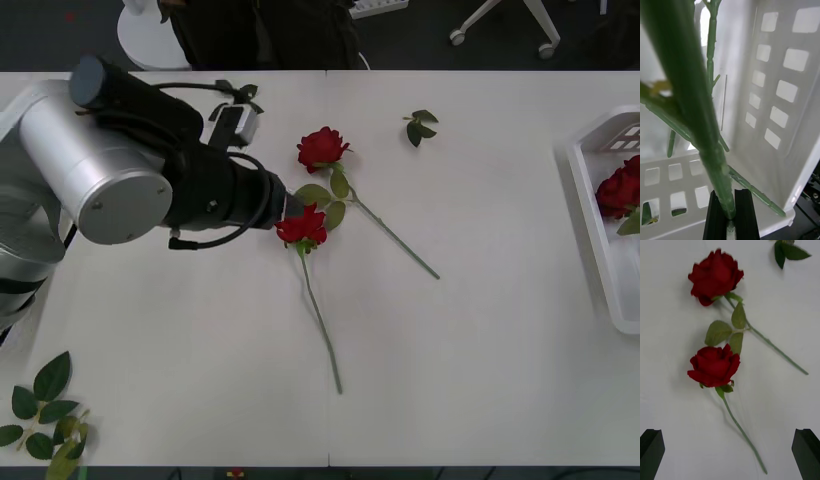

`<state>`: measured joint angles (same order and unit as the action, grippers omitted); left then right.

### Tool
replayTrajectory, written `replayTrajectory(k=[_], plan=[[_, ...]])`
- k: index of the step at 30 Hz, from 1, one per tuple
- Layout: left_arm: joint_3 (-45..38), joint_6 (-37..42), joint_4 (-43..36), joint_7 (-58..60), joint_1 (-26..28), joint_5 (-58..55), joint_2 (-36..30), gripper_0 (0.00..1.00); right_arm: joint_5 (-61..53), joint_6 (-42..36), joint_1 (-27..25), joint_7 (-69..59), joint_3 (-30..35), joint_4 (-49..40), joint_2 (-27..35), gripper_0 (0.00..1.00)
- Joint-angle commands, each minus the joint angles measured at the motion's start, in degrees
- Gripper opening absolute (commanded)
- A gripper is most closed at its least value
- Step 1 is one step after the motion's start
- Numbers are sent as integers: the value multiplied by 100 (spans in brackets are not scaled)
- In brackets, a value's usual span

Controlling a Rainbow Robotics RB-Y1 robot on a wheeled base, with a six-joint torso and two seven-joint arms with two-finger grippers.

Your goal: Place the red flowers into the right box and the blue flowers into the left box. If a person shows an open palm, hand one flower to the person first, then continue sorting.

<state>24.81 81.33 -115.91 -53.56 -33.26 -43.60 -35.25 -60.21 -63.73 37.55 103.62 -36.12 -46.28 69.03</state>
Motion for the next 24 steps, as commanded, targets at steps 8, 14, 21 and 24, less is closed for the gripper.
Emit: replayTrajectory(k=[8, 14, 21, 24], plan=[[1272, -135, 728, 461, -23, 528, 97, 100, -211, 28, -63, 123, 325, 111, 67, 90], [1922, -188, 1370, 654, -357, 1038, 502, 100, -580, -359, -63, 211, 958, -241, 401, 100], [2107, -302, 1950, 760, -612, 1038, 959, 100, -1178, -1115, -63, 202, 1626, -1568, 620, 100], [2221, -363, 2222, 804, -735, 1038, 1152, 100, -1441, -1018, -63, 132, 1635, -2447, 629, 100]])
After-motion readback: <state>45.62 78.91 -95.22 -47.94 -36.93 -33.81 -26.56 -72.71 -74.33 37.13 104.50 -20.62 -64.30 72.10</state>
